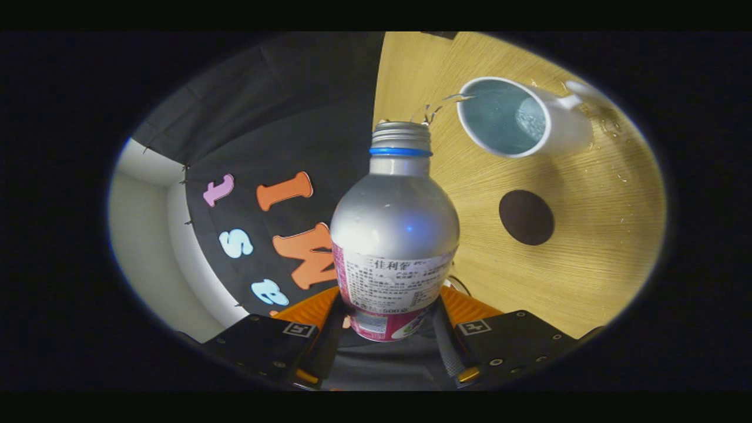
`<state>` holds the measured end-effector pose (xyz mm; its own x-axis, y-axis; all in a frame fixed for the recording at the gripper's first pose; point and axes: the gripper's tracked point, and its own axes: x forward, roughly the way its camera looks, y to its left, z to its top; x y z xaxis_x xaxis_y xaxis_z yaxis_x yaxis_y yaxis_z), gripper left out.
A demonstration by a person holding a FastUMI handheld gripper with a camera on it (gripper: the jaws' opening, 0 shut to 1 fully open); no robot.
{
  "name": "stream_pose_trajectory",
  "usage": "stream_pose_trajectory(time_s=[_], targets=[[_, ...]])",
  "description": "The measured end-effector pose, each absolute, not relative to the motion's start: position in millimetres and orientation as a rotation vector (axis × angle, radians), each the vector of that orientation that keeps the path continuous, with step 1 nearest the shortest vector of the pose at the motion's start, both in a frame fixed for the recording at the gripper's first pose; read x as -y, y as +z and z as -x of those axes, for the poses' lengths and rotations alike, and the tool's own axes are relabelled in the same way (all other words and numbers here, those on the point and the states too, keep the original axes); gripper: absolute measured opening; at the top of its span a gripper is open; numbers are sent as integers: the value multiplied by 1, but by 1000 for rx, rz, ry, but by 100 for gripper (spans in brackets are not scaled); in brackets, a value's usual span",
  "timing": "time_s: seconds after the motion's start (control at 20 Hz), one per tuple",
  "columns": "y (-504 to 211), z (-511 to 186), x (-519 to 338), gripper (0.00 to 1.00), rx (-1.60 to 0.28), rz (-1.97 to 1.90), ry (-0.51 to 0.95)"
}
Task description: Take the bottle from table, then pour the juice into the cup, finally place the bottle on the coaster
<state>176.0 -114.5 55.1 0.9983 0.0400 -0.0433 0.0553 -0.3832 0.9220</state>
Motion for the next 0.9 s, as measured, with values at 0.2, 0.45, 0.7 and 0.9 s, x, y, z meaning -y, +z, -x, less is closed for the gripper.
stream_pose_trajectory(time_s=[0.2,0.45,0.7,0.9], targets=[[59,-177,116,72,-67,-1973,-15],[56,-175,117,72,-77,-1994,-24],[57,-177,112,72,-93,-2015,-14],[59,-175,112,72,-97,-2019,-17]])
